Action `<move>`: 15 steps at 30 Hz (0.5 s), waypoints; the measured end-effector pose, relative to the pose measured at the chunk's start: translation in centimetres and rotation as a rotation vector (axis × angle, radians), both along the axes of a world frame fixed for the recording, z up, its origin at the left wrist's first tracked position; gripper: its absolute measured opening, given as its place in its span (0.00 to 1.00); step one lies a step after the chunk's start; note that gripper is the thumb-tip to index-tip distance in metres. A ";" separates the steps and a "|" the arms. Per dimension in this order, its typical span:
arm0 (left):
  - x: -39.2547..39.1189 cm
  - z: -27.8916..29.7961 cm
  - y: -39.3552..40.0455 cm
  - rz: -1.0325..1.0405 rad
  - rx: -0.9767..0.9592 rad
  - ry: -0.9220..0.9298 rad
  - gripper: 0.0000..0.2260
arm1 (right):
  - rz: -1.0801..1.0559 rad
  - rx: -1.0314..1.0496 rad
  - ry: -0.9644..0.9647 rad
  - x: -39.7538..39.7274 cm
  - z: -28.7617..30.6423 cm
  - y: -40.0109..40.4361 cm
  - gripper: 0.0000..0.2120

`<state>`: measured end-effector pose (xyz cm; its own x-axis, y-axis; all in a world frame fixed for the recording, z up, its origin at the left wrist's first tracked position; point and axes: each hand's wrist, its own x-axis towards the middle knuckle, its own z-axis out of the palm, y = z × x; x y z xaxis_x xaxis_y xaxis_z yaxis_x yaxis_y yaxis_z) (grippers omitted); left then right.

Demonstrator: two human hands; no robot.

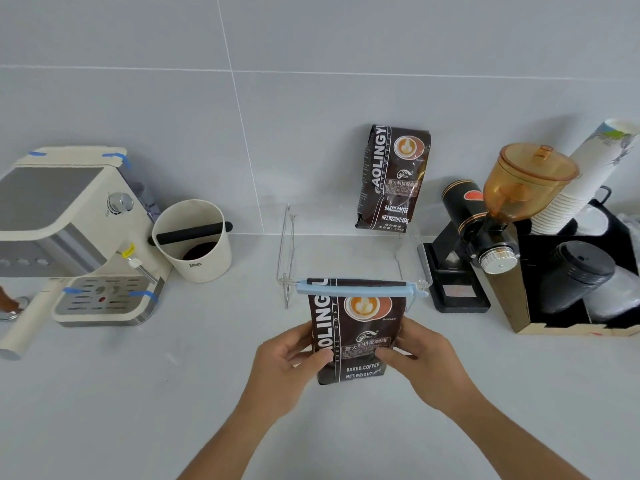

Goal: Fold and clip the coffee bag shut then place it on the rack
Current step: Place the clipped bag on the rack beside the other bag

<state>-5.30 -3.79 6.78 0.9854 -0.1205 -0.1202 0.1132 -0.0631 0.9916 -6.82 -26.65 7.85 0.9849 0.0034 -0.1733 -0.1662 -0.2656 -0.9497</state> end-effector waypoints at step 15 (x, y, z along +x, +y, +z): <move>10.8 12.4 -0.2 0.050 -0.059 -0.338 0.15 | -0.004 0.044 -0.348 11.3 12.2 0.9 0.19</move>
